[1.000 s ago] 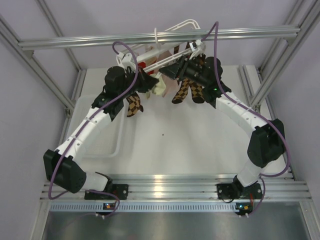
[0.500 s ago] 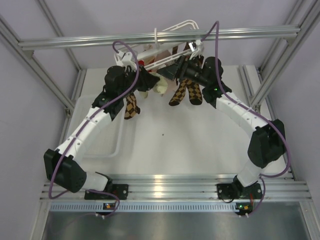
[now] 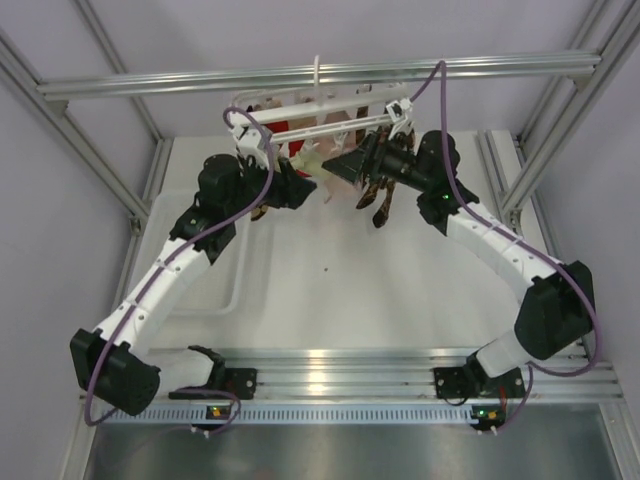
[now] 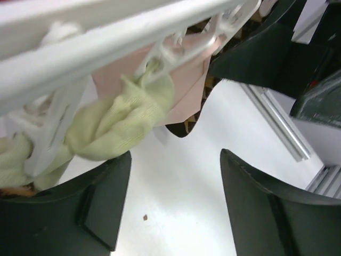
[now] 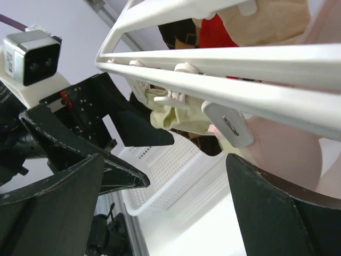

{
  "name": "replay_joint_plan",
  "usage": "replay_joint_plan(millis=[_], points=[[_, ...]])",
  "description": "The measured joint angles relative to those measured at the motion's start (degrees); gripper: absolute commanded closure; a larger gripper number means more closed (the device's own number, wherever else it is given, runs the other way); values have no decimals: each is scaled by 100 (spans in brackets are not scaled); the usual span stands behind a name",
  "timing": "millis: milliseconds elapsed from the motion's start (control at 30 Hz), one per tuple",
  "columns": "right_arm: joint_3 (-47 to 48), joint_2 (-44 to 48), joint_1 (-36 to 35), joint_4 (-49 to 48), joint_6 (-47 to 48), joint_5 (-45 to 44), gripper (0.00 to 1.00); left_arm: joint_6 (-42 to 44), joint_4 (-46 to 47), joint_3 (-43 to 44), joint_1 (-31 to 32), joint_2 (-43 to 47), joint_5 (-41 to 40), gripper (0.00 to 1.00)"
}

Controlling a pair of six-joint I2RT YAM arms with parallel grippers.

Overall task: Clip the socks to the hanger
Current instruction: Reset both arms

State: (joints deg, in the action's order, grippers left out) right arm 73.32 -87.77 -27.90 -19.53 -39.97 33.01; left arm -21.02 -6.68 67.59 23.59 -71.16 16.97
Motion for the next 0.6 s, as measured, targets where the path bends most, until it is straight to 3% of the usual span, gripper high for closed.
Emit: replay_joint_plan(millis=[33,133,400,600], points=[[-96,118,0,46,63,7,3,90,-72,-83,0,109,15,16],[-404,490,4,118,280,52,2,413,-396,-339,0,498,87,3],[-1563,1659,33,549,876,140,0,1298,-1679,-820,-33,1663,111,2],[-2448,2702,33,1300,1519,146,0,1788,-2900,-920,-140,2037,-474,2]])
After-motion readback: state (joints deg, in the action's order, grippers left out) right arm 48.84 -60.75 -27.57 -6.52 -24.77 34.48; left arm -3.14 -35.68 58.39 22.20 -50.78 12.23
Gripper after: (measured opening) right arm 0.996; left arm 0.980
